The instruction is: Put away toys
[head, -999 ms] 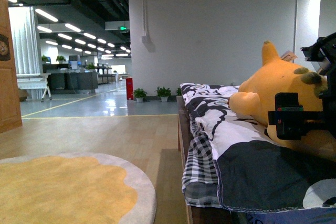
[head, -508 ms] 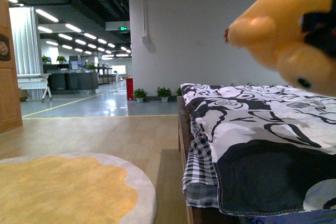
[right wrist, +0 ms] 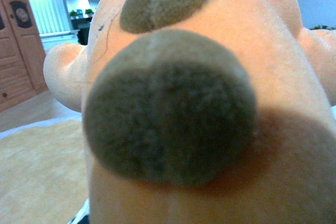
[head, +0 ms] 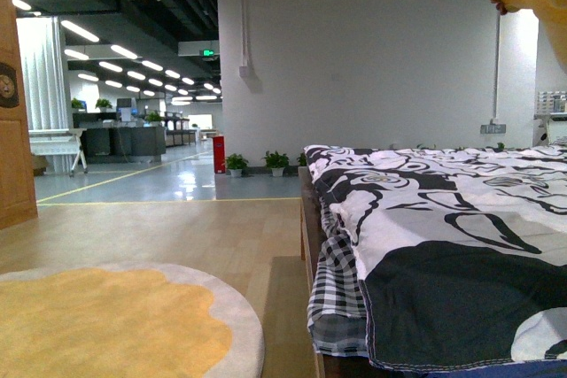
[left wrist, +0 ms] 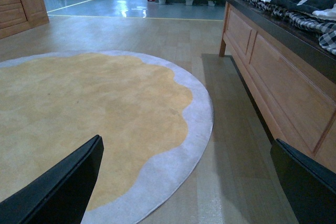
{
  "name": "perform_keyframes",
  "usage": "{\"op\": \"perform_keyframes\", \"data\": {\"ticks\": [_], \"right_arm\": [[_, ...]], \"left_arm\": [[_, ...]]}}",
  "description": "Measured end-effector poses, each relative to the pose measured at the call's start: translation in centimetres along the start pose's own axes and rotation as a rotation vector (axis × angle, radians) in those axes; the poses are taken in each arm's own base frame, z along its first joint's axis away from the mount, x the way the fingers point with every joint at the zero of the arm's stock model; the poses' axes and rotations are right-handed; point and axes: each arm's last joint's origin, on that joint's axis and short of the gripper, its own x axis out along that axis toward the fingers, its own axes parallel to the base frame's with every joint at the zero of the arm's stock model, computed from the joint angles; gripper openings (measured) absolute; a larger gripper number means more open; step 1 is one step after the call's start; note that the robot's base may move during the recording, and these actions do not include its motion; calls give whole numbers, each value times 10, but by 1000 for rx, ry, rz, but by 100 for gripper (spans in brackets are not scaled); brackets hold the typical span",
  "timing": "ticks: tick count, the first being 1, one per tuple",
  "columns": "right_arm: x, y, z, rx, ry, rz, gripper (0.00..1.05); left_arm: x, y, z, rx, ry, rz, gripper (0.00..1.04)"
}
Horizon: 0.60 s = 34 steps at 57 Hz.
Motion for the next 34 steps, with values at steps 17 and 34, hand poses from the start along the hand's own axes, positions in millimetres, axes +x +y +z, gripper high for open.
{"op": "perform_keyframes", "data": {"ticks": [17,34], "right_arm": [[-57,11,-60,-74,-54,-24,20],[-64,8,-102,-27,46,-43,20]], "left_arm": [[0,0,0,0,0,0,99],[0,0,0,0,0,0,99]]}}
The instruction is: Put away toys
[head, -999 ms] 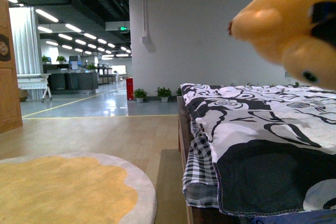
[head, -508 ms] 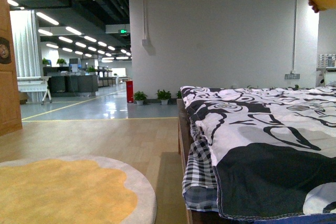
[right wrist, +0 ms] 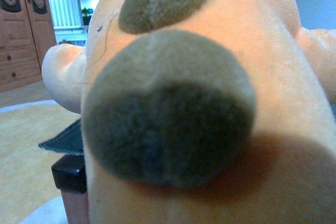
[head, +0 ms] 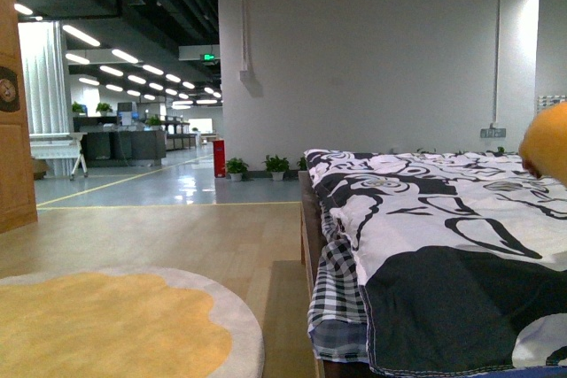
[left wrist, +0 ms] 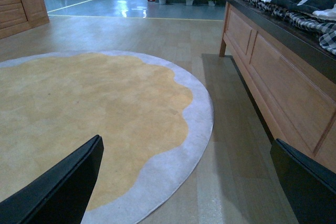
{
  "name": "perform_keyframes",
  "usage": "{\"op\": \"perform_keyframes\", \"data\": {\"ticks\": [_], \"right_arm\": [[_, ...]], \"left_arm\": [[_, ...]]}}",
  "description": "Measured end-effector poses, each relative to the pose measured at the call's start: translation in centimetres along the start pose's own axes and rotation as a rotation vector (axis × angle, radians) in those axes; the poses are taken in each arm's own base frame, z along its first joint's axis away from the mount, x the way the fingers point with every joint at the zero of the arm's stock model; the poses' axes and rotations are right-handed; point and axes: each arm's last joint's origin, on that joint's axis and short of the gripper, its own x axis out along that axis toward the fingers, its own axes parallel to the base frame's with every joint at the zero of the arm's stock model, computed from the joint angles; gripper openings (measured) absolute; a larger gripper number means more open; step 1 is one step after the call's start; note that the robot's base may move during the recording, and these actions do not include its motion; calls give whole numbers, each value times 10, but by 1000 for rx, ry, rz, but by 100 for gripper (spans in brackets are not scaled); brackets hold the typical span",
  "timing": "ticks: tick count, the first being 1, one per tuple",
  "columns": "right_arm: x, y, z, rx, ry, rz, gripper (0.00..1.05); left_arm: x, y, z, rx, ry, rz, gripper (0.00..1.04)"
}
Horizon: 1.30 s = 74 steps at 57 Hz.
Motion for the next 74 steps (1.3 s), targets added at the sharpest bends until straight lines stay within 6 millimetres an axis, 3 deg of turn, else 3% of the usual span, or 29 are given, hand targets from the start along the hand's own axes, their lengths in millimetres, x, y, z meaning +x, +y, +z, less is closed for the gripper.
{"op": "perform_keyframes", "data": {"ticks": [74], "right_arm": [[0,-1,-5,29,23,-5,20]], "left_arm": [[0,0,0,0,0,0,99]]}}
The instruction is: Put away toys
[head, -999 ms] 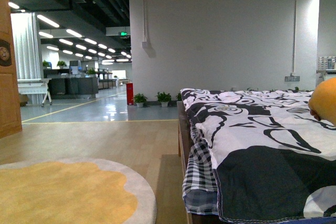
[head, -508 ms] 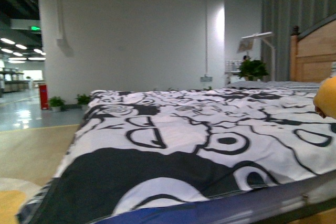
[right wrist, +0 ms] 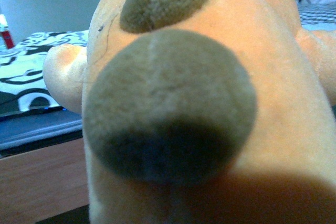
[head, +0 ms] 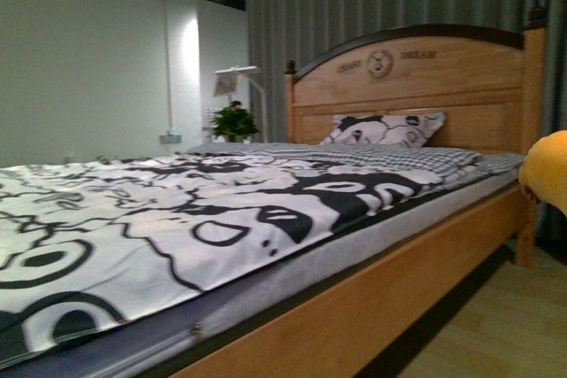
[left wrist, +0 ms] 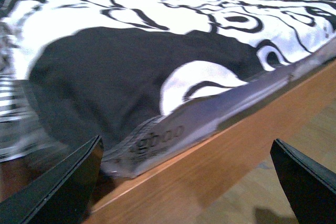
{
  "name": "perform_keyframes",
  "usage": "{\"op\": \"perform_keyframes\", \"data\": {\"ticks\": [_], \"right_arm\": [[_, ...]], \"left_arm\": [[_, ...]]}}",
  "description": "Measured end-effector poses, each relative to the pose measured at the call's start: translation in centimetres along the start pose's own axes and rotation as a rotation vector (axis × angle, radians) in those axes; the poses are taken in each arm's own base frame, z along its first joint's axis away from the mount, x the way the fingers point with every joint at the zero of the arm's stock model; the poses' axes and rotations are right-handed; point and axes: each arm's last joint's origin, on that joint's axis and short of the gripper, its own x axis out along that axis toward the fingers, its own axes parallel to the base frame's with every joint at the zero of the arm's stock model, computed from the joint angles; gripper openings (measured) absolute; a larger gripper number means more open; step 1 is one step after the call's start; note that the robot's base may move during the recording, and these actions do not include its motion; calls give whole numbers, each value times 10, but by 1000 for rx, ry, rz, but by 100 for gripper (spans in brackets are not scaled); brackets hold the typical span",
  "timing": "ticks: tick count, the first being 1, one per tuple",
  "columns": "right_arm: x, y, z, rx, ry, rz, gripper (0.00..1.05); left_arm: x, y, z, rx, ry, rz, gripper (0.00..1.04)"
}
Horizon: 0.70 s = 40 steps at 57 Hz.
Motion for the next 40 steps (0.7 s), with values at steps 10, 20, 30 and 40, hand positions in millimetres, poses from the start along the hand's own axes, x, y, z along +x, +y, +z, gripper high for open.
{"op": "perform_keyframes", "data": {"ticks": [10,20,30,40], "right_arm": [[0,0,0,0,0,0,20],[0,0,0,0,0,0,20],[0,0,0,0,0,0,20],[0,0,0,0,0,0,20]], "left_arm": [[0,0,0,0,0,0,99],[0,0,0,0,0,0,99],[0,0,0,0,0,1,99],[0,0,0,0,0,1,99]]}}
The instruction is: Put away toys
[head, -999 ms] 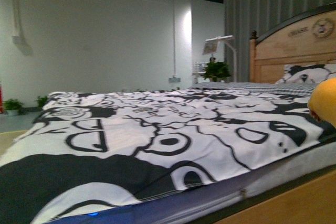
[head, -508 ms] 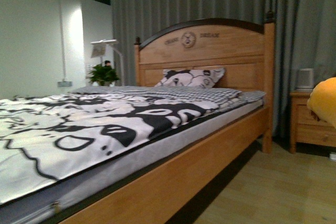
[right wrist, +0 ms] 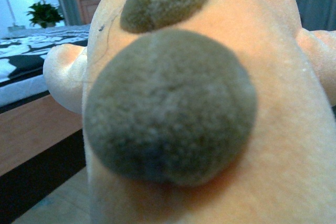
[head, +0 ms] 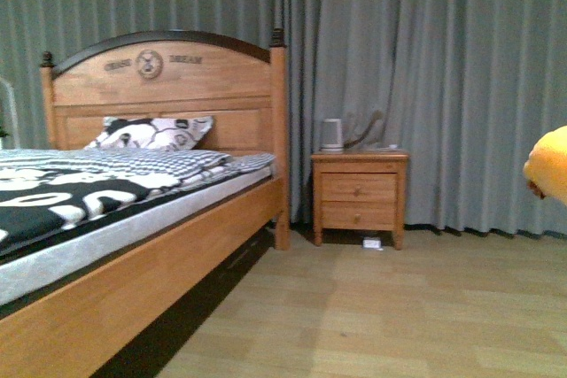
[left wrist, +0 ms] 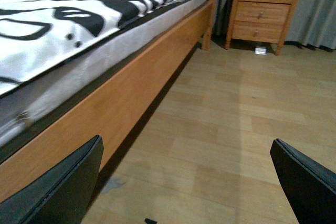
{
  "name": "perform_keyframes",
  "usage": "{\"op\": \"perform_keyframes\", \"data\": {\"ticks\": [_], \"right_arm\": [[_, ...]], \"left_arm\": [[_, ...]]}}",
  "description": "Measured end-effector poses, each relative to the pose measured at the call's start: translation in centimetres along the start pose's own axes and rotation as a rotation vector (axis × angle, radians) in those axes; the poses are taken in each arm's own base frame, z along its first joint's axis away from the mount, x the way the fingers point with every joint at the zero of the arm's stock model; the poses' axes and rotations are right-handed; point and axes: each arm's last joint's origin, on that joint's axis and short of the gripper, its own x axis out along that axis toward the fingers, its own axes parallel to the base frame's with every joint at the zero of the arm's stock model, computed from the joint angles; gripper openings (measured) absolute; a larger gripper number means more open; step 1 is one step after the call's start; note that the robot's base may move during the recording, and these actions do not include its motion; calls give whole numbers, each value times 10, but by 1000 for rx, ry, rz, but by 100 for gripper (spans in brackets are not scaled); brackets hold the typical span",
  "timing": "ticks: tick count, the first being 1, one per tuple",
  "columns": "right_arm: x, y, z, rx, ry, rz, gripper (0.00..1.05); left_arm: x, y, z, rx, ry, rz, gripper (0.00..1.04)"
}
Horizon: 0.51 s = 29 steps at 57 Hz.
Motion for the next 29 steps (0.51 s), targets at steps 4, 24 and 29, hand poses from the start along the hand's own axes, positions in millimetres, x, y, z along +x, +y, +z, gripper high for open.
{"op": "perform_keyframes", "data": {"ticks": [4,24,29], "right_arm": [[0,0,0,0,0,3,20],[0,0,0,0,-1,-3,20],[0,-1,0,2,-2,-18,20]], "left_arm": [[0,0,0,0,0,0,99],[0,0,0,0,0,-3,99],[0,0,0,0,0,-6,99]]}}
